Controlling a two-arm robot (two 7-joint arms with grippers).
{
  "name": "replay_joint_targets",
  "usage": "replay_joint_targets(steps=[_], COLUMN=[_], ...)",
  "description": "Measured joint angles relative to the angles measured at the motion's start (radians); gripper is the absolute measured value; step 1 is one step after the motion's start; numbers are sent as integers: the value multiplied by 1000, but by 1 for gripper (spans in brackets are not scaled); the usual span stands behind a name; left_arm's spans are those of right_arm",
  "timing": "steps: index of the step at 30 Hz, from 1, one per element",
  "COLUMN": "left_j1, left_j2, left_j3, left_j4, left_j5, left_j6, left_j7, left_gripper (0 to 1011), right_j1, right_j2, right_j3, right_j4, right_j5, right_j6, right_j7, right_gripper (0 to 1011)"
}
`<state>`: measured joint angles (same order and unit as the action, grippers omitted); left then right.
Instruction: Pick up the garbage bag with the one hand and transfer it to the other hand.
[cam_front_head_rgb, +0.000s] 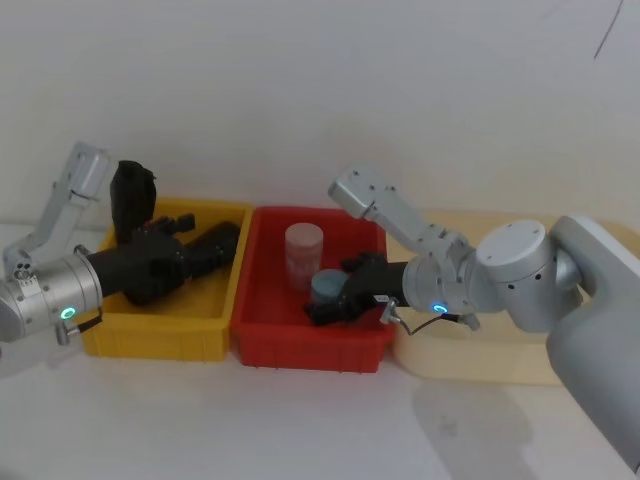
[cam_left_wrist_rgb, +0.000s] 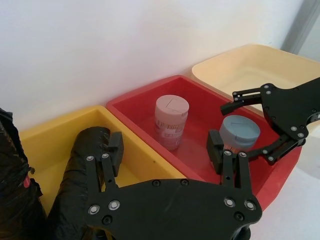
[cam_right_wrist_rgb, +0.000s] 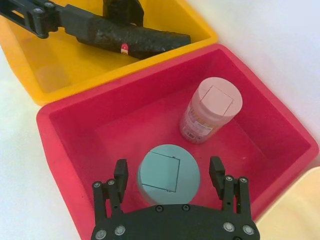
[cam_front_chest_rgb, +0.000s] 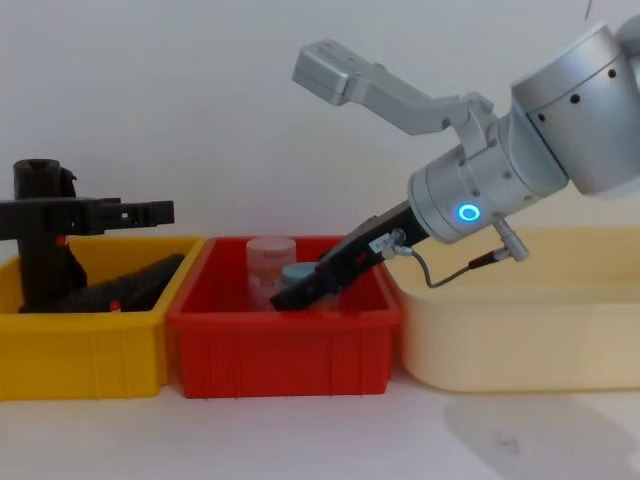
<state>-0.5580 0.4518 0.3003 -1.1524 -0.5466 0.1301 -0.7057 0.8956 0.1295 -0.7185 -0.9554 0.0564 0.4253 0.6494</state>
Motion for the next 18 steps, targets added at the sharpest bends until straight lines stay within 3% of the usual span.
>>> replay_joint_targets(steps=[14, 18], left_j1=[0, 0], left_j2=[0, 0], left_j3=[0, 0], left_j4=[0, 0], left_j5=[0, 0], left_j6=[0, 0], left_j7=[0, 0], left_gripper=[1001, 1001], right_j1=[1, 2], right_j2=[-7, -8], right_j3=[6, 7], right_j4=[14, 16], right_j5=[-3, -3], right_j6=[-5, -5], right_j7=[-6, -7], right_gripper=[1000, 936])
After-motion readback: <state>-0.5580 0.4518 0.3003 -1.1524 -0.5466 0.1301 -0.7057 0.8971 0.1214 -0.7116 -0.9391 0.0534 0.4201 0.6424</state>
